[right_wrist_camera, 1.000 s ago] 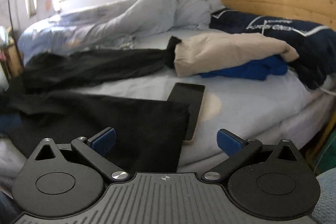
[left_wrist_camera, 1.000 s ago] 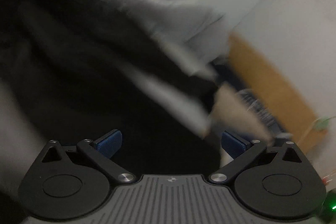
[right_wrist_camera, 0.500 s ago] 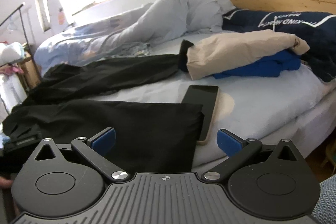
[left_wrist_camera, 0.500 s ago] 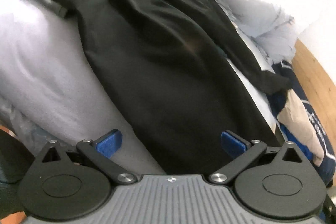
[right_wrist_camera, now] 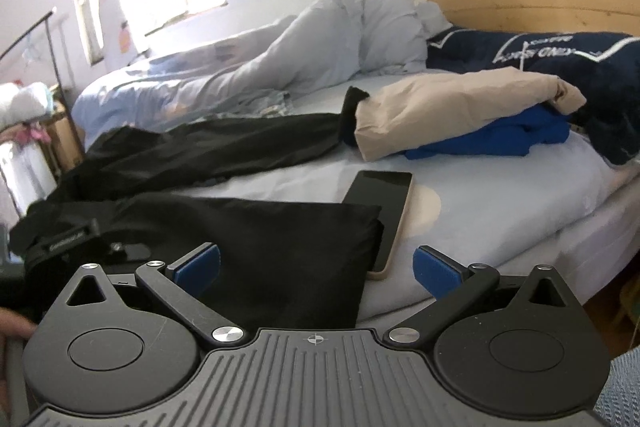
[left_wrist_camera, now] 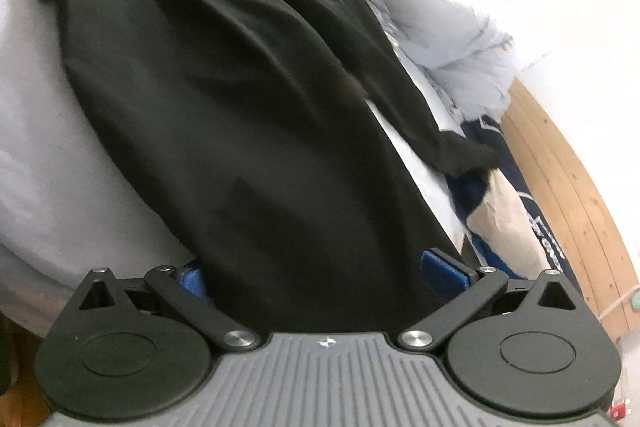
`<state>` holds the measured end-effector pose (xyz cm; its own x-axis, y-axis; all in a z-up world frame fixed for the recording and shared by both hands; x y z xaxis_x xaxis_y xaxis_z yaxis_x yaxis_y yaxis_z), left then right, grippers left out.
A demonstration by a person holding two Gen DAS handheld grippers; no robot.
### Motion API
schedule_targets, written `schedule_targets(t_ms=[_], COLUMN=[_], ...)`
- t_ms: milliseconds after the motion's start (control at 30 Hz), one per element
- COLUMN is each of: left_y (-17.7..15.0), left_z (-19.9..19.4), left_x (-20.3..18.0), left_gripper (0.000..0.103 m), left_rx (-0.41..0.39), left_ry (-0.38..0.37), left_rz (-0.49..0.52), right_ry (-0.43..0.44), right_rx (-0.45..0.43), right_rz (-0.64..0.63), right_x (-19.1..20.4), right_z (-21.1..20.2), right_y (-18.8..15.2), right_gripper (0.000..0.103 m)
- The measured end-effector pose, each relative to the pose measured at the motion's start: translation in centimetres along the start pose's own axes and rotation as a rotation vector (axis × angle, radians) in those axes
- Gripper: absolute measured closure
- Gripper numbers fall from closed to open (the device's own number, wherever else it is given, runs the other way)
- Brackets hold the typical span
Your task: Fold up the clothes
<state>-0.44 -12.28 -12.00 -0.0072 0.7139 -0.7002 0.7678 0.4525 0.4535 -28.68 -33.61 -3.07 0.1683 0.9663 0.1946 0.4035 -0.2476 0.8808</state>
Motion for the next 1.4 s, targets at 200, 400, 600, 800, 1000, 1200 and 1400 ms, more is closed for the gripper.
schedule_targets(t_ms=[200,400,600,800,1000,1200,1400], left_y=[-1.5,-2.6,-3.4,-3.3,-2.7,-2.6,-1.8], left_z=[1.1,2.2,2.5,2.5,2.2,2.2,1.5], left_x=[-1.7,-2.6,-3.5,-2.7,-2.6,-2.6,-3.4], left_gripper=[0.000,0.000,0.005,0.076,0.083,0.083,0.082], left_rx=[0.073,0.109,0.140,0.165,0.160,0.193,0.213], left_ry=[-0.085,-0.116,-0.161,-0.231,-0.261,-0.265,-0.313], left_rz=[-0.002,-0.003,-0.017,-0.175,-0.220,-0.275,-0.332], right_ry=[0.009,0.001,-0.012,-0.019,0.031,0.085,0.042], right_rx=[0.036,0.049,0.048,0.051,0.094,0.136,0.144], right_rz=[-0.095,-0.095,-0.073,-0.038,-0.167,-0.424,-0.704], right_x=[1.1,0.5,-0.5,-1.4,1.5,6.8,10.4], right_z=[0.0,-0.3,-0.8,-1.0,0.0,1.8,3.5], right_y=[-0.8,-1.1,-1.2,-1.4,-2.5,-4.8,-7.3], right_gripper=[0.000,0.000,0.000,0.000,0.000,0.000,0.000])
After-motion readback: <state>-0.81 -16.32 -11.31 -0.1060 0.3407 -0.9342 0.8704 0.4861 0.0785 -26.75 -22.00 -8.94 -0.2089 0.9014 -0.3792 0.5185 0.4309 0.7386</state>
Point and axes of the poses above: each gripper's, at about its wrist camera, not at the fingertips, and z roughly the way its jaws point, x to its left, y to its top, the point moved 10 cm from there along z, roughly the way its jaws point, and after that the axes turned 2 degrees about -z, right-handed, at the moved point
